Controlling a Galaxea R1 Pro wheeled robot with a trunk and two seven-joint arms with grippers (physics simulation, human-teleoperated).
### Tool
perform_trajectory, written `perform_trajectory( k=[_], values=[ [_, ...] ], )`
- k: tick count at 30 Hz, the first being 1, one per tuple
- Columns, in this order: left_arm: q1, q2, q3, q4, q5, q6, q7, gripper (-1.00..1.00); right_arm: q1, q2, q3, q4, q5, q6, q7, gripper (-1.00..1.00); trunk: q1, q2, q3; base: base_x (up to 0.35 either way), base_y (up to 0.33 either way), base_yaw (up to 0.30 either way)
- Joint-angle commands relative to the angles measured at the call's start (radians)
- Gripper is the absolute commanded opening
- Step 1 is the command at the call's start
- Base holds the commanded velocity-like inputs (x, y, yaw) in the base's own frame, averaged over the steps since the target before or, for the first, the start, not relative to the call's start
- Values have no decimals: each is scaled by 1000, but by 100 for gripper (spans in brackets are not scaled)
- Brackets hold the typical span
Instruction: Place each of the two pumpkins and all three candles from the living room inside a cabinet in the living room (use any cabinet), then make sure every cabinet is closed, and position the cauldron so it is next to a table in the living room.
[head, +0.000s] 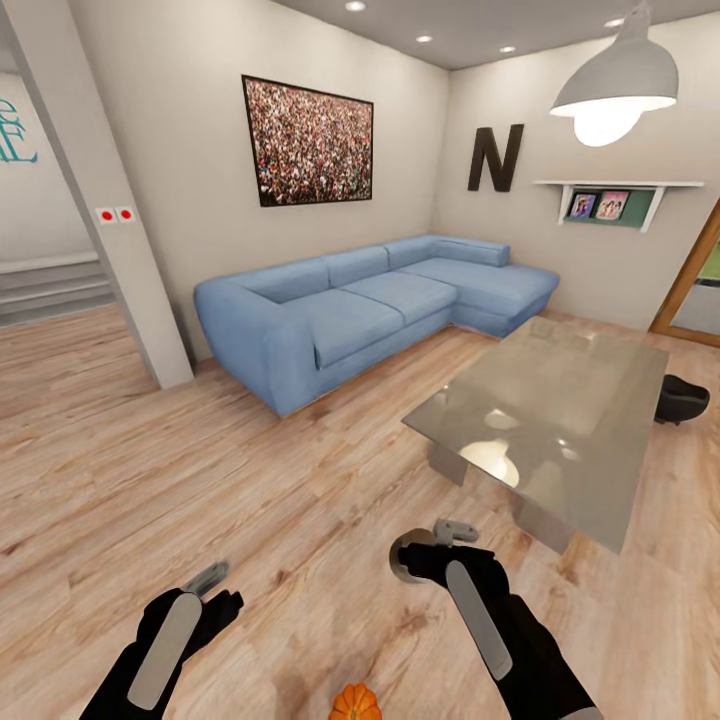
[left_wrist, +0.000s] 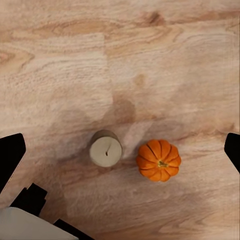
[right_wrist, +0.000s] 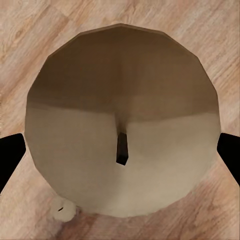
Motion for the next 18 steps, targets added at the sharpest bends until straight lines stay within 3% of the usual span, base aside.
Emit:
perform_trajectory(
  k=[1, 9, 14, 18],
  values=[
    [-1, 0, 0, -1, 11, 1, 19, 100, -1, 0, 1, -19, -11, 5, -10, -100, 4, -8, -4, 0, 0, 0],
    [0, -25, -2, 2, 9, 0, 86, 100, 67, 3, 3, -283, -11, 101, -10, -100, 35, -64, -29, 0, 0, 0],
    [0, -35, -2, 4, 8, -1, 105, 100, 87, 8, 3, -323, -10, 145, -10, -100, 54, -99, -45, 0, 0, 0],
    [-1, -41, -1, 4, -21, -2, 106, 100, 88, 10, 3, -324, -12, 148, -10, -100, 69, -127, -58, 0, 0, 0]
  ],
)
